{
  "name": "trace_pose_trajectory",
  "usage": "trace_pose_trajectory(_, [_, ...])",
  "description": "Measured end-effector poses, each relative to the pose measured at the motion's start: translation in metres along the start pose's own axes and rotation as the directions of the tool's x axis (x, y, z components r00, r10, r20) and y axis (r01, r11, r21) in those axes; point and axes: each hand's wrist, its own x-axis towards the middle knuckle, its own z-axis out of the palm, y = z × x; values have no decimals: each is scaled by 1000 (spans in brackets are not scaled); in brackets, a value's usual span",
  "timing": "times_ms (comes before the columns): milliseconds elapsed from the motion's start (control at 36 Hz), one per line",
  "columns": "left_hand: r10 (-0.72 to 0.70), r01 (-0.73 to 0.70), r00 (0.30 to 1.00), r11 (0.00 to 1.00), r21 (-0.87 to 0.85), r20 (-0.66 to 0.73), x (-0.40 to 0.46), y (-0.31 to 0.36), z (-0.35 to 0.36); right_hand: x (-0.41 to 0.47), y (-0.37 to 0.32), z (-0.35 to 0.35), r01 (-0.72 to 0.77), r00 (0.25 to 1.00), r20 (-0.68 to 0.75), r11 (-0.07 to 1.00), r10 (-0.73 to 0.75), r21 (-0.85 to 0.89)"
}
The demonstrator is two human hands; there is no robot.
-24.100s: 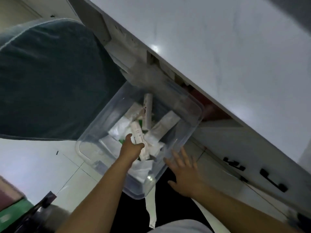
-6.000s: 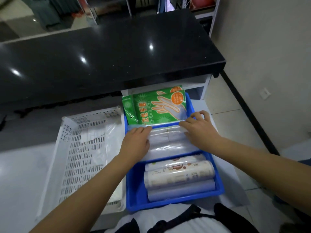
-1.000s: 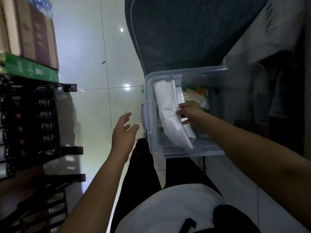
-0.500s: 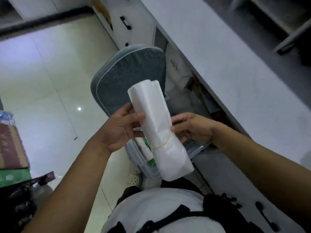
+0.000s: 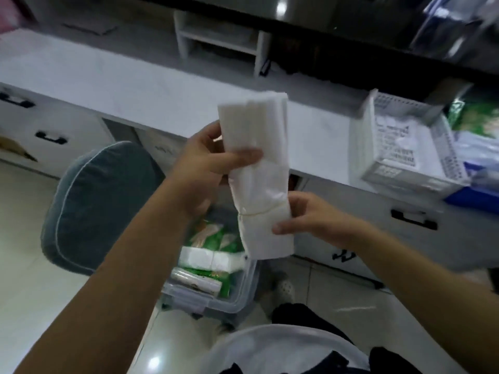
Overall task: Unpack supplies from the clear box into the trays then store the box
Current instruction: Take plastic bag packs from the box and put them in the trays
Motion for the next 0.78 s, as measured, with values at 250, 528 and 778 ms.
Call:
trace_pose_trajectory(250, [276, -285, 957, 952, 114, 84, 32, 56, 88, -44, -7, -33, 118, 880, -454, 990, -142, -81])
trace_pose_trajectory(528, [292, -299, 952, 951, 75, 94, 95, 67, 178, -91, 81, -110, -161, 902, -428, 963, 56, -214])
trace_pose_trajectory(778, [193, -220, 974, 931, 290, 119, 146, 14, 277, -167, 51, -261, 73, 824, -399, 774, -402, -630])
